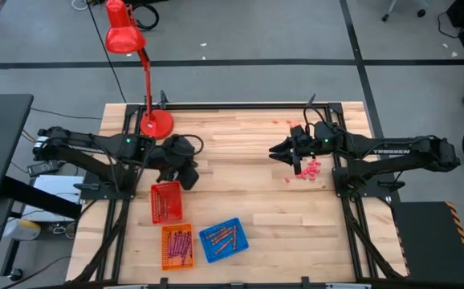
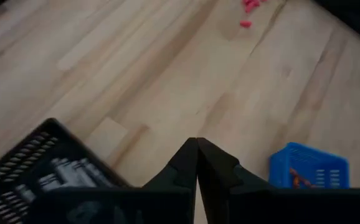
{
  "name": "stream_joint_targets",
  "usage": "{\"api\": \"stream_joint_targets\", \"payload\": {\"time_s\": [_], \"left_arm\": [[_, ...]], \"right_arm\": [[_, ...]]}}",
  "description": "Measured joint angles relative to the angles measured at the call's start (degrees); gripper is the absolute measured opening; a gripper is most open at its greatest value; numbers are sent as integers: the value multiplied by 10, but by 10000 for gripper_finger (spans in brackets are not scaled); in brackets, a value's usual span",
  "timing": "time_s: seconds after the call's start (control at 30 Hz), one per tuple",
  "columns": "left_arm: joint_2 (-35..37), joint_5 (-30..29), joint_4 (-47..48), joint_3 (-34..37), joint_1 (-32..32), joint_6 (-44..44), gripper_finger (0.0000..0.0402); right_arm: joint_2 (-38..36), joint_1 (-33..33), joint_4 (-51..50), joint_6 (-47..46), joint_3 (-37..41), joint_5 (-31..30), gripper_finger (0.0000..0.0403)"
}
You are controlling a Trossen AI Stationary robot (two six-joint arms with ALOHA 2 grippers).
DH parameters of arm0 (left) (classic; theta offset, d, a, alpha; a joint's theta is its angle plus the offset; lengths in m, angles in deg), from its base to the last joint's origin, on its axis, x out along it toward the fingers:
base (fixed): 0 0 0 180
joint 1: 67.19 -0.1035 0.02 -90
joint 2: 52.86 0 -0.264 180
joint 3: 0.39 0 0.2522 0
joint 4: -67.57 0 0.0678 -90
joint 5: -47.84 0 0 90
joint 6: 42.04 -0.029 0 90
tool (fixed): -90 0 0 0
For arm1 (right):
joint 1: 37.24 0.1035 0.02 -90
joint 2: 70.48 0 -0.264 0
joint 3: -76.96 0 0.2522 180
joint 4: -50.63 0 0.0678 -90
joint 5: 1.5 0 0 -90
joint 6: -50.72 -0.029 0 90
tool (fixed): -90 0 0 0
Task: Sort crayons
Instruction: Return to Home Position
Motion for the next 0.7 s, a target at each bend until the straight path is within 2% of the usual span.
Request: {"api": "stream_joint_targets", "payload": {"time_s": [0.2, 0.37, 0.6, 0.7], "left_arm": [[-4, -40, 35, 0, -2, -52, 14], [-6, -50, 44, 8, -11, -81, 14], [48, -50, 20, 112, -14, -71, 14], [80, -49, -26, 157, -16, -47, 14]], "right_arm": [[-36, 1, -19, -5, 0, -9, 144], [-59, -4, -18, 2, 0, -16, 144], [-82, -17, -25, -1, 0, -32, 144], [-94, -24, -13, -29, 0, -31, 144]]}}
